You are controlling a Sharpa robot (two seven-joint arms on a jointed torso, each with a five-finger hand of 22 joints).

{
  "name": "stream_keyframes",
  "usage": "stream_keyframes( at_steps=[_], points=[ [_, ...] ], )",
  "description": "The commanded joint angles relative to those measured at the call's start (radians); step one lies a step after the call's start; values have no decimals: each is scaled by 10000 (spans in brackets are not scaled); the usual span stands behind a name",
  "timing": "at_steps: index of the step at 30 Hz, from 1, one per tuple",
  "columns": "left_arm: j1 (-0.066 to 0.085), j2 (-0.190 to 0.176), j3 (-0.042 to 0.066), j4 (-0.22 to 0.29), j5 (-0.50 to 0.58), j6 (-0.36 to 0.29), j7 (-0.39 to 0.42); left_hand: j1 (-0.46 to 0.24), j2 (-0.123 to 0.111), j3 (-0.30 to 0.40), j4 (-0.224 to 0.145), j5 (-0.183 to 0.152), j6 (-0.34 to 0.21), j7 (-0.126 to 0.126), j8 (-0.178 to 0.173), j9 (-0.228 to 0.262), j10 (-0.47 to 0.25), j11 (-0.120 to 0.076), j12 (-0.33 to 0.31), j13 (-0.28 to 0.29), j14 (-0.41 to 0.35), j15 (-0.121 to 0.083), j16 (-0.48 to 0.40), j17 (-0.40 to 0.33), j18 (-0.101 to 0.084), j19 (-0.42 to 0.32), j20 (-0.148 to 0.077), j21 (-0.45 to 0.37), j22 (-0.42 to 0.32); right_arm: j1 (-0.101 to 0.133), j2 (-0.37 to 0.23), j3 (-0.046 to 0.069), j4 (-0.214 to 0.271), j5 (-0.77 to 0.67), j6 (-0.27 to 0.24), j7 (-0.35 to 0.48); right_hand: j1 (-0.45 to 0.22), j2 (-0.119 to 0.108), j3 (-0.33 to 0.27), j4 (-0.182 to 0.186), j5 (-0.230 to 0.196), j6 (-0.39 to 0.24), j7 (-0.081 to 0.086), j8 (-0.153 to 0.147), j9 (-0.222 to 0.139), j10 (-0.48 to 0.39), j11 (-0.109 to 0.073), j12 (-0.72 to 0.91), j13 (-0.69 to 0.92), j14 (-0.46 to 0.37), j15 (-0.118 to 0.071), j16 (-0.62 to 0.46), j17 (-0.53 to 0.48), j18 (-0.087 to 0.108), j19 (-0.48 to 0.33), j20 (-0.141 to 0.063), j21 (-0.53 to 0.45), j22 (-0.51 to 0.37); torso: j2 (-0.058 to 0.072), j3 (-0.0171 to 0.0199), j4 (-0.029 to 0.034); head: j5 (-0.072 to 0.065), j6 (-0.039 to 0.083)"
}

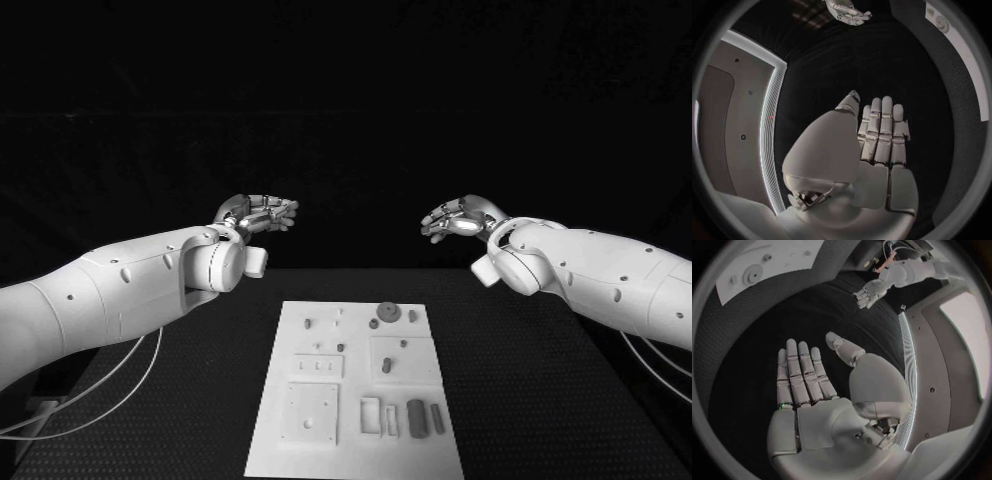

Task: Assemble the parts on the task board

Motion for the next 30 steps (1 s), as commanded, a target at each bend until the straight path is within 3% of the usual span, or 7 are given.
stream_keyframes(
  at_steps=[1,10,12,15,19,23,30],
  points=[
    [9,-208,5,412,-578,429,118,424,-118,344,257,-271,460,-72,-96,-109,591,-152,68,51,538,-192,165,103,71,442,-207,220,19,-96,82,-1,-46,-2821,25,47,166,-41,105,-3,-120,363,-92,62,-15,381,-137,33,42,484,-208,134,158,267,490,13,150,-83,184,14,59,-14,33],
    [25,-1116,17,1811,-746,411,203,624,-295,192,523,-356,751,-114,-304,-226,1073,-284,-37,63,670,-210,73,170,-114,460,-375,274,-13,-245,124,1,110,-5617,-88,34,254,-146,41,-11,-232,990,-204,-73,-107,1052,-342,-204,30,1915,-854,492,816,892,1923,65,698,-189,642,57,262,-147,124],
    [28,-1391,37,2301,-774,417,234,583,-308,162,534,-365,764,-113,-327,-235,1093,-286,-61,58,684,-209,65,177,-132,467,-391,280,-19,-296,168,2,163,-6344,-145,-6,300,-187,17,-9,-273,1087,-229,-119,-123,1229,-397,-254,31,2365,-1056,629,1041,892,2392,-77,936,-177,801,47,342,-207,173],
    [29,-1575,46,2664,-893,416,295,543,-327,133,538,-370,759,-106,-355,-247,1090,-279,-93,50,689,-201,53,181,-146,470,-407,284,-23,-387,228,4,209,-7034,-121,-98,353,-240,-9,-22,-344,1137,-246,-141,-130,1422,-478,-223,59,2802,-1218,831,1232,892,2827,-220,1129,-155,944,41,411,-243,224],
    [44,-1802,53,3034,-897,409,325,441,-359,84,543,-375,748,-90,-420,-271,1055,-247,-185,23,708,-186,29,194,-179,478,-445,294,-34,-401,327,6,330,-8163,35,-297,398,-373,-63,-21,-465,1175,-265,-221,-158,1467,-490,-354,29,2879,-1257,783,1455,892,3040,-344,1129,-219,1137,12,522,-308,270],
    [43,-1780,54,3047,-898,430,337,349,-391,53,546,-381,747,-80,-466,-286,1029,-221,-259,2,725,-181,10,206,-205,484,-474,302,-44,-469,432,7,421,-9079,67,-434,495,-452,-155,-22,-490,1173,-246,-318,-195,1574,-519,-445,26,3029,-1303,799,1736,892,3267,-428,1217,-196,1329,-26,608,-392,298],
    [39,-1710,51,3030,-881,495,318,280,-408,38,548,-390,741,-68,-507,-298,1024,-206,-311,-10,733,-182,-9,215,-226,487,-496,307,-54,-608,596,8,473,-10151,-6,-631,566,-576,-282,-18,-502,1281,-266,-460,-253,1710,-586,-664,30,3537,-1423,1110,2392,892,3861,-674,1533,-59,1559,-92,669,-475,304]
  ],
)
